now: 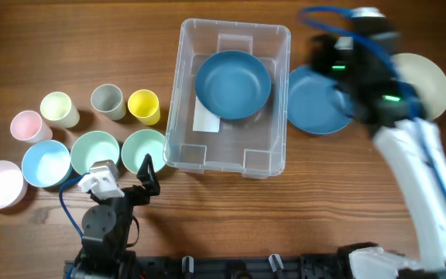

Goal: Pack container
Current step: 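Lift the blue plate with the right gripper and lower it into the bin, then move the right gripper to the cream bowl and grasp its rim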

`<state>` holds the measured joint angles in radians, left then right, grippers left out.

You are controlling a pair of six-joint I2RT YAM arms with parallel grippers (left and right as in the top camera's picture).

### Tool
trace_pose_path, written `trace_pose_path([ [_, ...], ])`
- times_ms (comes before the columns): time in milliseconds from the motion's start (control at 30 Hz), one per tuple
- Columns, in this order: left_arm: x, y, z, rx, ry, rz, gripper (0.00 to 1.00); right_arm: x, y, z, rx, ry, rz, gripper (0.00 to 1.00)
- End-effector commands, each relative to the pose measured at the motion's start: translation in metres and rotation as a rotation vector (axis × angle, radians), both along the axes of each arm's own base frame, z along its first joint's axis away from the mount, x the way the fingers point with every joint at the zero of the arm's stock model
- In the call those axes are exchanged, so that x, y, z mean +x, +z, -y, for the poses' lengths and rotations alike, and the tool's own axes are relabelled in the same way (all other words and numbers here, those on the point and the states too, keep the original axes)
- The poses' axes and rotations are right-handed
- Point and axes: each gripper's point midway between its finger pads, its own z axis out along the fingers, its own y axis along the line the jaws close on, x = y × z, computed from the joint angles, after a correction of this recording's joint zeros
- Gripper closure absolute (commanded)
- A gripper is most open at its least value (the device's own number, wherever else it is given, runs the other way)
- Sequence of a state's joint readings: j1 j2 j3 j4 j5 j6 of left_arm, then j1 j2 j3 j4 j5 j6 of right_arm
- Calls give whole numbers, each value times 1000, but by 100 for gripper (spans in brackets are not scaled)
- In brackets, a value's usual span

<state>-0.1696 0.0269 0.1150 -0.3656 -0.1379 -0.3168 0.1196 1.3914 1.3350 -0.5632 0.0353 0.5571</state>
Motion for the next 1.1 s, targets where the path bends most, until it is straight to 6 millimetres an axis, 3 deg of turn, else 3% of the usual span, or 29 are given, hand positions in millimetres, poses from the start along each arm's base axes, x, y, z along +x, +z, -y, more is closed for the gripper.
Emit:
trace_pose_path([
  [0, 0, 0, -3, 0, 15, 5, 0, -17, -14, 91, 0, -253, -90, 45],
  [67, 0, 0, -3, 0, 15, 5, 0, -32, -37, 135, 28, -384, -174, 42],
  [133, 0, 0, -3, 0, 15, 5, 0, -48, -62, 180, 53, -510, -265, 32],
  [200, 0, 0, -3, 0, 15, 5, 0, -60, -85, 215, 78, -606, -329, 30],
  [333, 0, 0, -3, 0, 15, 5, 0, -75, -129, 256, 156, -694, -433, 32],
  [533, 0, 0, -3, 0, 15, 5, 0, -81, -197, 271, 235, -710, -592, 30],
  [700, 0, 0, -3, 0, 15, 5, 0, -67, -236, 274, 254, -679, -620, 30],
  [800, 0, 0, -3, 0, 15, 5, 0, -57, -261, 271, 300, -653, -628, 35],
  [900, 0, 0, -3, 0, 15, 5, 0, -57, -275, 268, 330, -657, -648, 50],
  [1000, 0, 0, -3, 0, 15, 5, 0, -58, -279, 268, 338, -669, -657, 84],
  [1033, 0, 0, -3, 0, 15, 5, 0, -58, -276, 269, 337, -673, -652, 93],
  [1067, 0, 0, -3, 0, 15, 5, 0, -59, -273, 270, 337, -678, -647, 96],
])
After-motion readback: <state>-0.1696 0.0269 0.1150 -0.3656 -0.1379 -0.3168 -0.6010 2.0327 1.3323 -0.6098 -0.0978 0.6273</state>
